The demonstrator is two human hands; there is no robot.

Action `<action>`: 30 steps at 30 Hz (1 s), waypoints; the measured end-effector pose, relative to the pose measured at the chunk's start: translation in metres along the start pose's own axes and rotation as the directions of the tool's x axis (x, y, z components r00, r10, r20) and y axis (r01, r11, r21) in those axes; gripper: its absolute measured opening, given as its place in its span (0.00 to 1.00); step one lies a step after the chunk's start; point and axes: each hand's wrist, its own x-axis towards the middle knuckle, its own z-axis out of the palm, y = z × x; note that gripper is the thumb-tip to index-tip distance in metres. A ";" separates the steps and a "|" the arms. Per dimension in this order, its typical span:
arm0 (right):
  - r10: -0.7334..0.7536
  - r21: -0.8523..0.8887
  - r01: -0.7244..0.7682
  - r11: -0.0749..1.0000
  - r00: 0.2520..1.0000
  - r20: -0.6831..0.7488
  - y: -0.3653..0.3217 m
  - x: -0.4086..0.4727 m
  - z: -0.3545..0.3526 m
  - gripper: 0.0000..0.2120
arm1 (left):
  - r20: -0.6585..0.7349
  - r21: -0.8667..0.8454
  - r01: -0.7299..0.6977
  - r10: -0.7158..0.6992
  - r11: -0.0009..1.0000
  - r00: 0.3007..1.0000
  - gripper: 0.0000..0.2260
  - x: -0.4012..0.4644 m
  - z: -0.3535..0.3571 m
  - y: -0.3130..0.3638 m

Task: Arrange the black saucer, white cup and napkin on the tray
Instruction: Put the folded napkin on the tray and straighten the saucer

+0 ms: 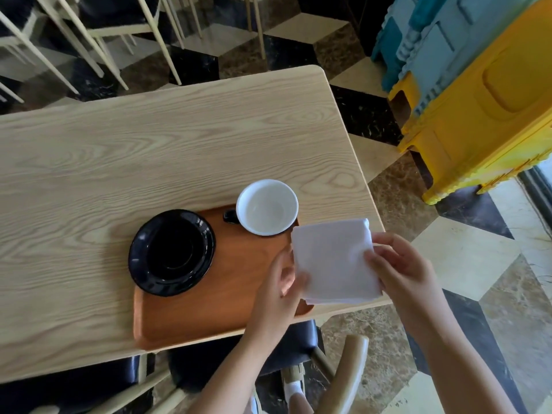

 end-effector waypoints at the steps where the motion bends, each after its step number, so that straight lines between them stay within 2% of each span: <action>1: 0.022 0.037 -0.023 0.999 1.000 0.013 0.000 -0.002 0.004 0.09 | -0.031 -0.031 0.022 -0.023 0.999 0.999 0.20 -0.002 -0.005 0.000; 4: 0.100 0.047 -0.099 0.994 0.995 -0.004 0.009 0.000 0.017 0.11 | -0.144 -0.121 0.061 -0.079 0.991 0.986 0.24 -0.012 -0.022 0.003; 7: 0.121 -0.036 -0.120 0.992 0.992 0.037 0.022 0.002 0.032 0.18 | -0.191 -0.038 0.025 -0.032 0.999 0.981 0.26 -0.026 -0.038 0.001; 10: 0.103 -0.309 -0.065 0.949 0.989 0.109 0.035 0.004 0.047 0.23 | -0.212 0.131 -0.025 0.053 0.991 0.976 0.27 -0.034 -0.052 -0.009; 12: 0.074 -0.507 0.011 0.862 0.987 0.146 0.043 0.005 0.058 0.24 | -0.193 0.311 -0.059 0.124 0.948 0.973 0.27 -0.035 -0.060 -0.019; 15: 0.017 -0.638 0.122 0.761 0.978 0.207 0.048 0.007 0.070 0.25 | -0.150 0.484 -0.076 0.169 0.872 0.974 0.26 -0.034 -0.066 -0.034; 20: -0.050 -0.759 0.232 0.608 0.966 0.255 0.052 0.007 0.075 0.25 | -0.141 0.666 -0.086 0.238 0.741 0.961 0.25 -0.032 -0.067 -0.043; 25: -0.215 -0.891 0.361 0.276 0.927 0.309 0.067 0.004 0.073 0.26 | -0.073 0.841 -0.121 0.333 0.527 0.940 0.25 -0.034 -0.070 -0.045; 30: -0.231 -0.876 0.457 0.155 0.879 0.418 0.089 0.000 0.073 0.23 | 0.096 0.869 -0.264 0.381 0.419 0.920 0.22 -0.029 -0.069 -0.061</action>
